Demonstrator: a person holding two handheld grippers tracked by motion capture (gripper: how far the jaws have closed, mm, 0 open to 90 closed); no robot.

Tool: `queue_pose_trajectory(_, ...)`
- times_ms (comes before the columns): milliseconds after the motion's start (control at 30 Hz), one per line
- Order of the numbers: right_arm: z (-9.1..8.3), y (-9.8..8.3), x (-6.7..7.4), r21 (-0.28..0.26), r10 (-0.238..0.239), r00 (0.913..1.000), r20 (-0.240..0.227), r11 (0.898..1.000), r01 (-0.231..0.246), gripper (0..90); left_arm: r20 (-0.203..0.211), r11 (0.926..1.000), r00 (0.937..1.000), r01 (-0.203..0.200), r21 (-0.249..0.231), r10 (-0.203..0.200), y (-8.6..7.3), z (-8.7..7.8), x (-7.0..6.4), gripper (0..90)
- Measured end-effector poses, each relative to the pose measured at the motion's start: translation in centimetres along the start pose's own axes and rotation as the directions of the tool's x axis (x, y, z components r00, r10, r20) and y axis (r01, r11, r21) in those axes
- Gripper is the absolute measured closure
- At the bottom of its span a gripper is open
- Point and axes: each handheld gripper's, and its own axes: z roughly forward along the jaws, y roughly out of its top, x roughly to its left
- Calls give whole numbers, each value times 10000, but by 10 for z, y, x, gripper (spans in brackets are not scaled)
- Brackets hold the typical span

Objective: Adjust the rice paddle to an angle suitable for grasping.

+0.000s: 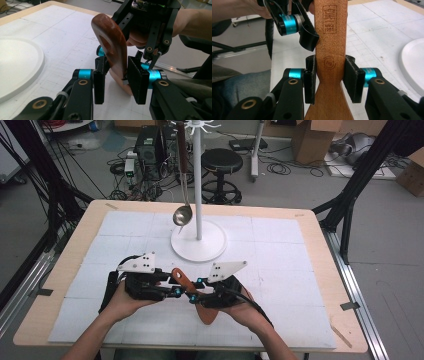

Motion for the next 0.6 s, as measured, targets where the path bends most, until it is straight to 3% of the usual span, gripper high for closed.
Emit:
queue_pose_trajectory(167, 0, 1, 1, -126, -59, 9998, -187, 9999, 56, 701, -71, 9999, 9999, -100, 3, 100, 0, -2, 0, 726)
queue_pose_trajectory(400, 4, 0, 1, 227, 92, 9977, -672, 9997, -77, 657, 370, 9998, 9992, -165, -113, 169, 2, -2, -1, 760)
queue_pose_trajectory(600, 4, 1, 1, 164, -138, 9968, -792, 9998, 152, 735, 518, 9995, 9983, -255, -164, 263, 3, -2, -3, 770)
